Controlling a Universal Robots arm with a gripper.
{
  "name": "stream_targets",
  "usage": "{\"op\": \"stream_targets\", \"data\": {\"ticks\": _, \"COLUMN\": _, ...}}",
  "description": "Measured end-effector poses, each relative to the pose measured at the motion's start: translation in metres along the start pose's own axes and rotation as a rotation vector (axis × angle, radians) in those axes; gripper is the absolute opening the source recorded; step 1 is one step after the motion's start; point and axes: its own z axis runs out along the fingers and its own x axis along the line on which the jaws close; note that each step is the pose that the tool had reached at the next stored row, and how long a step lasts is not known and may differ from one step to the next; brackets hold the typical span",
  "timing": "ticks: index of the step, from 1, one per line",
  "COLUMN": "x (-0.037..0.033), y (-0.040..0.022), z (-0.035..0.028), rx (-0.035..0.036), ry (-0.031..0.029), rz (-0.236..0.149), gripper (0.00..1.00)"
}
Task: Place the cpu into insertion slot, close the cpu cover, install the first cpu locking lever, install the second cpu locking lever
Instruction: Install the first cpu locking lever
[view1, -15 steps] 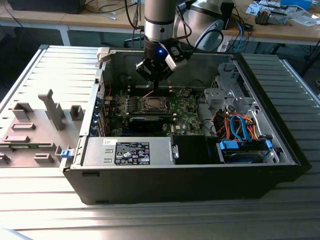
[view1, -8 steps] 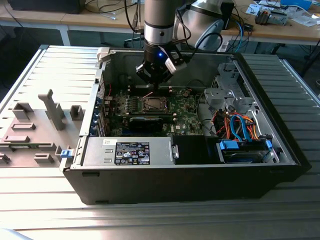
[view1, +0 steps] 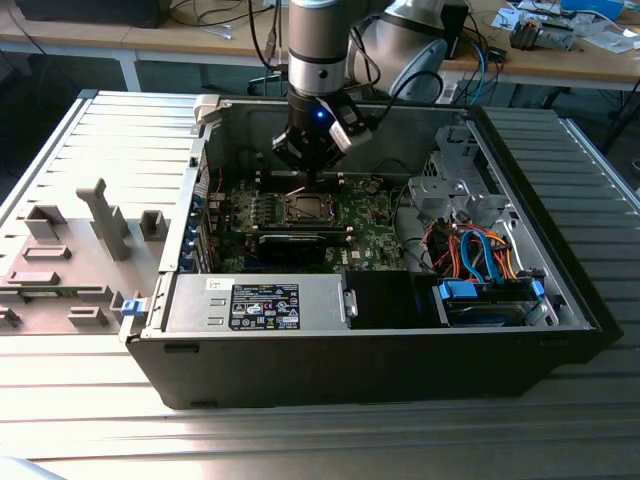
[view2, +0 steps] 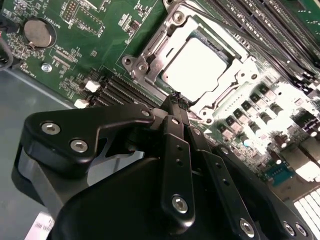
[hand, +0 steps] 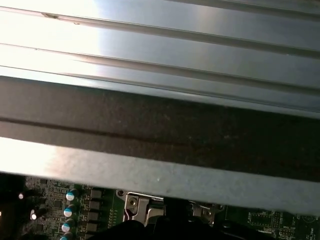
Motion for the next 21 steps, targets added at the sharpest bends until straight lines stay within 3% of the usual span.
{"op": "stream_targets", "data": {"ticks": 5, "x": -0.0029, "y": -0.0002, "z": 0.0073, "rx": 0.0091, "ry": 0.0013, "rz": -0.001, "gripper": 0.11}}
{"op": "stream_targets", "data": {"ticks": 7, "x": -0.0038, "y": -0.0002, "z": 0.0096, "rx": 0.0157, "ry": 0.0023, "rz": -0.002, "gripper": 0.11}}
{"op": "stream_targets", "data": {"ticks": 13, "x": -0.0041, "y": -0.0002, "z": 0.0112, "rx": 0.0252, "ry": 0.0036, "rz": -0.002, "gripper": 0.11}}
{"op": "stream_targets", "data": {"ticks": 21, "x": -0.0037, "y": -0.0002, "z": -0.0015, "rx": 0.027, "ry": -0.0019, "rz": -0.002, "gripper": 0.11}}
